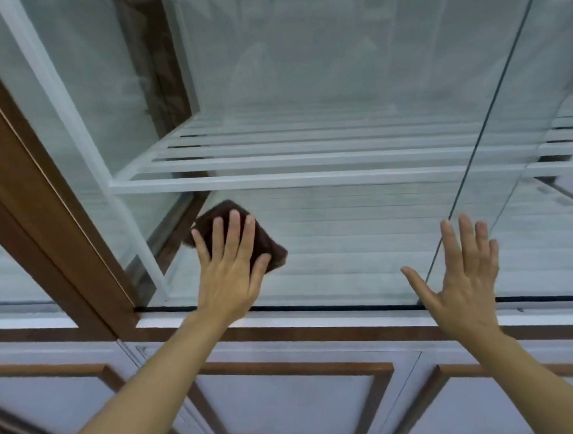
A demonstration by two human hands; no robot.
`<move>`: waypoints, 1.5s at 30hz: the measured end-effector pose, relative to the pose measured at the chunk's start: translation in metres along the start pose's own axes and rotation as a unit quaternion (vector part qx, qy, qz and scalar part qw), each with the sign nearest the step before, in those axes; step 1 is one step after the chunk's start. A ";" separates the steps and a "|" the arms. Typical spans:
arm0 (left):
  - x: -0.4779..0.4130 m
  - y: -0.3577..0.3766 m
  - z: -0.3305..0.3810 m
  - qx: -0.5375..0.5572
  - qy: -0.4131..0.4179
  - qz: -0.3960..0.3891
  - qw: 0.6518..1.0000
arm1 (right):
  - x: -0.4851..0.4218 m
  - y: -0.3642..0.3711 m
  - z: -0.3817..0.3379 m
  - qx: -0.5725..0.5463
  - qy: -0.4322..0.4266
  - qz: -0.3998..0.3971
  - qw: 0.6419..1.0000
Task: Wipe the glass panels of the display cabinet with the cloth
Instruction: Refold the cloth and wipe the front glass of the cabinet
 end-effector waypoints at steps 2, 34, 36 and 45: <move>-0.072 -0.028 0.027 0.013 0.004 0.052 0.999 | 0.000 -0.001 0.002 -0.008 -0.011 0.001 1.000; -0.125 -0.001 0.223 0.008 0.060 0.100 0.993 | 0.006 -0.010 0.086 0.014 -0.067 -0.044 0.997; -0.108 0.013 0.234 -0.010 0.077 0.087 0.993 | 0.007 -0.007 0.087 0.015 -0.069 -0.053 0.996; -0.052 0.035 0.224 -0.070 0.192 0.037 0.978 | 0.014 0.001 0.102 0.046 -0.068 -0.105 0.991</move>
Point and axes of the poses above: each hand's wrist, its own x-axis away from the middle knuckle, its own y-axis out of the palm, z = x × y, the point moved 10 cm from there along -x, towards the middle knuckle, and after that the axes turned 10 degrees about -y, right-handed, at the moved point
